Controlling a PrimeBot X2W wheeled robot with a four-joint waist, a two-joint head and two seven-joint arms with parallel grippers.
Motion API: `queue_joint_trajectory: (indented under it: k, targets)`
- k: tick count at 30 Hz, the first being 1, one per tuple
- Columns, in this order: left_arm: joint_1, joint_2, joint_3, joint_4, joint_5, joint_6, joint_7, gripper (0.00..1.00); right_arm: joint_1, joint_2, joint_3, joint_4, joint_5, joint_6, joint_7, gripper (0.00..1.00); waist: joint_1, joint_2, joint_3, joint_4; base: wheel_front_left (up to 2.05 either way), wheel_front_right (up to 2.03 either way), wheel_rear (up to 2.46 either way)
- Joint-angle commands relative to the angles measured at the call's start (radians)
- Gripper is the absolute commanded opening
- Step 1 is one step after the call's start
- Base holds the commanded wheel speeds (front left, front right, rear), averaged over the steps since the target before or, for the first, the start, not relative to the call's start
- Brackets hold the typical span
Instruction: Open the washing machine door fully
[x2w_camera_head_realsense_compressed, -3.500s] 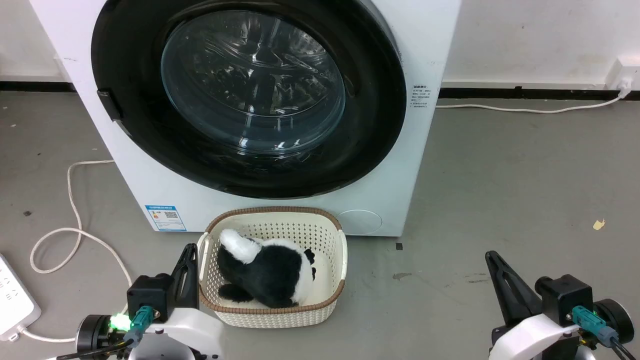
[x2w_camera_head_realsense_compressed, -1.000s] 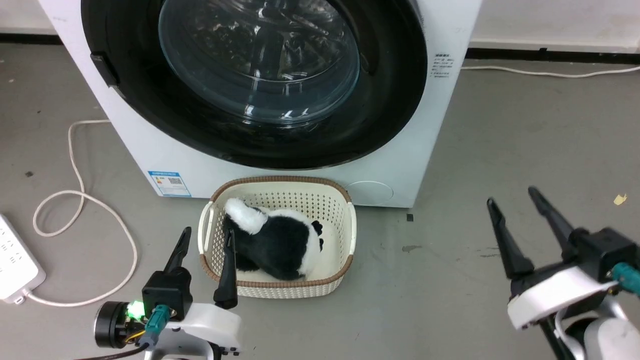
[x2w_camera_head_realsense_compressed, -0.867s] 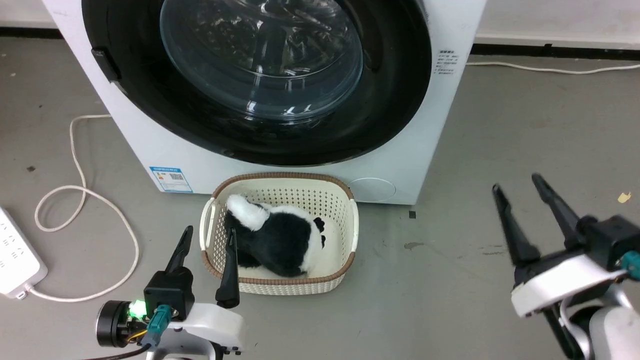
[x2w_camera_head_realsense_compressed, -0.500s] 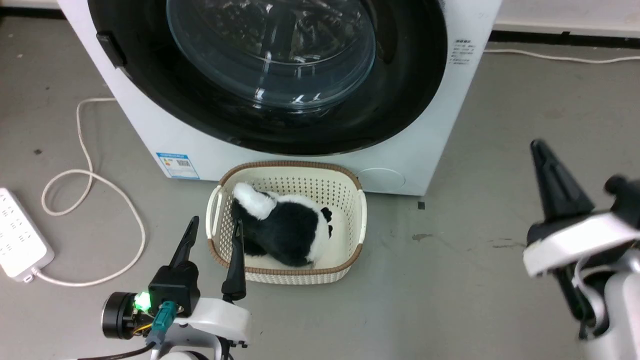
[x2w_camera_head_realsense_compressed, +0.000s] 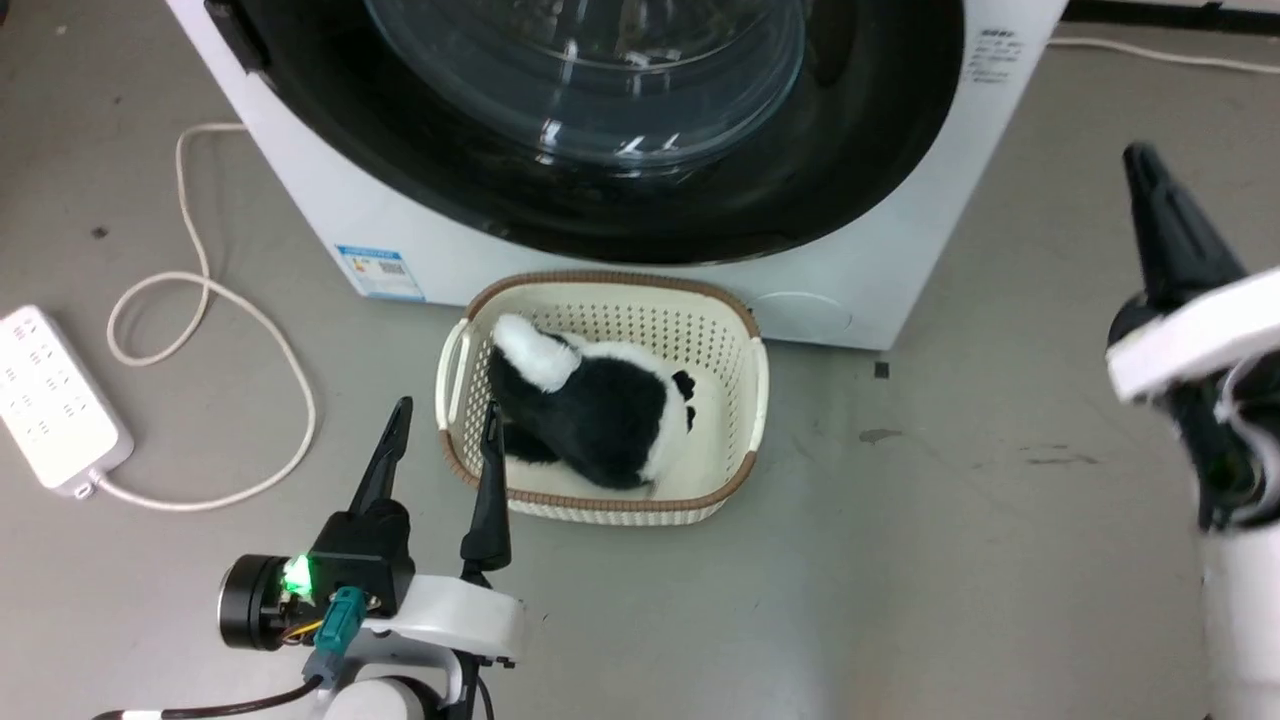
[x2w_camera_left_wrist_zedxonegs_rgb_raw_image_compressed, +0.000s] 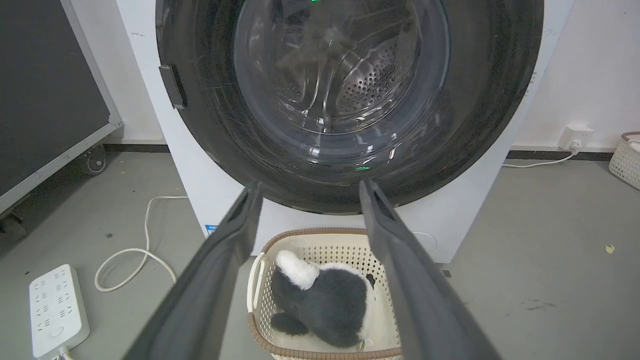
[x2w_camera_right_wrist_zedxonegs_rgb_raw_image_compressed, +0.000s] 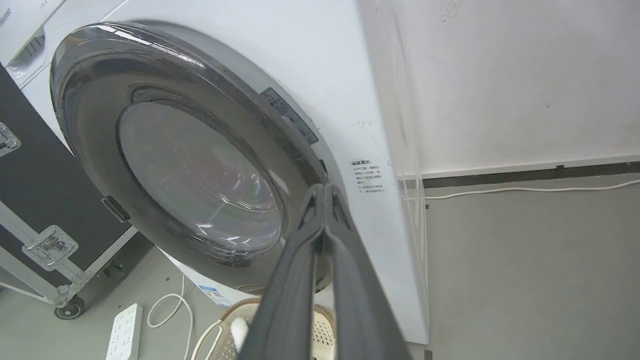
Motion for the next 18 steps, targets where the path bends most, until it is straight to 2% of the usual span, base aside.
queue_joint_trajectory:
  k: [1, 8, 18]
  targets:
    - [-0.017, 0.001, -0.010, -0.003, -0.006, 0.008, -0.011, 1.00, -0.045, -0.002, -0.008, 0.016, 0.027, -0.001, 0.013, 0.00, -0.0001, 0.0000, 0.013, 0.010, 0.00, 0.00, 0.00]
    - [-0.035, 0.001, -0.036, -0.004, -0.018, 0.022, -0.025, 1.00, -0.210, 0.022, -0.089, 0.159, 0.123, -0.001, 0.108, 0.00, -0.0001, 0.0000, 0.049, 0.036, 0.00, 0.00, 0.00]
    - [-0.056, 0.001, -0.073, -0.012, -0.038, 0.052, -0.046, 1.00, -0.435, 0.010, -0.202, 0.373, 0.211, -0.001, 0.261, 0.00, -0.0001, 0.0000, 0.098, 0.090, 0.00, 0.00, 0.00]
